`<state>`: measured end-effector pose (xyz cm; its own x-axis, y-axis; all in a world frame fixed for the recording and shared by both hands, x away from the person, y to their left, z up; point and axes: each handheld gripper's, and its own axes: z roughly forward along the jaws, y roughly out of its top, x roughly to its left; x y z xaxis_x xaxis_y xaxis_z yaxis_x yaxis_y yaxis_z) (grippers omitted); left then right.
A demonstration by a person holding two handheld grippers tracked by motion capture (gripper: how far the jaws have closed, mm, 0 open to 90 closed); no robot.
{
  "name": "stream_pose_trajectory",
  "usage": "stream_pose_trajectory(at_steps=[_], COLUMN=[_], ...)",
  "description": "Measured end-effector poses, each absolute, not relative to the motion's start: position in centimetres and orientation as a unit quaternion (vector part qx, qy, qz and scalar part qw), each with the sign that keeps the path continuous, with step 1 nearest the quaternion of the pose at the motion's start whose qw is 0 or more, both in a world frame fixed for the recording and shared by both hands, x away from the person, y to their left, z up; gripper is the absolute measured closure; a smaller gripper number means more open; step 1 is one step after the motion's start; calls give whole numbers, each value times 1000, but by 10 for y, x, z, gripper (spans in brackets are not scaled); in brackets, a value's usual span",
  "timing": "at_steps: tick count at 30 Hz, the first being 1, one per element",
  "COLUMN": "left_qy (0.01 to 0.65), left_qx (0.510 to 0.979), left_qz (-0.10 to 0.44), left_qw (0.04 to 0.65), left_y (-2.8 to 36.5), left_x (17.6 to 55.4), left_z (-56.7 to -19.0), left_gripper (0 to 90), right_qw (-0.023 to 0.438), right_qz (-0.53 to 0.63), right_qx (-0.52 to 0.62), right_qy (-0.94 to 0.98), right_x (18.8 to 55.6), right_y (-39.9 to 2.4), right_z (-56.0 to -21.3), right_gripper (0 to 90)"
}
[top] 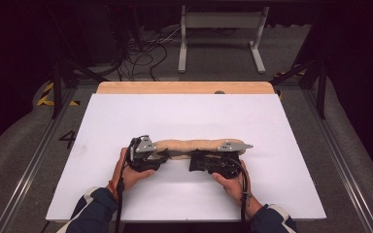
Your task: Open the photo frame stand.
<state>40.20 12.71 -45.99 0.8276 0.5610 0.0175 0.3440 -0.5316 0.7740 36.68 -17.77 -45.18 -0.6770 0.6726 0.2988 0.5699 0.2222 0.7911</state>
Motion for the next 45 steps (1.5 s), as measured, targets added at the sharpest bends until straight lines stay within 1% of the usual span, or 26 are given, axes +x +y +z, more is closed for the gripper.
stream_pose_trajectory(at_steps=[23,32,45], left_qy=[261,261,260], left_qx=[867,866,862], left_qz=[131,130,127], left_qw=[405,405,415], left_y=[129,129,133], left_x=[400,399,398], left_z=[-461,-461,-460], left_gripper=[522,524,507], right_qw=[93,101,137], right_qz=[460,455,436], right_qx=[381,380,346], right_qy=[796,799,820], right_x=[355,352,335], right_y=[-176,-175,-182], right_z=[-452,-454,-445], right_gripper=[735,731,731])
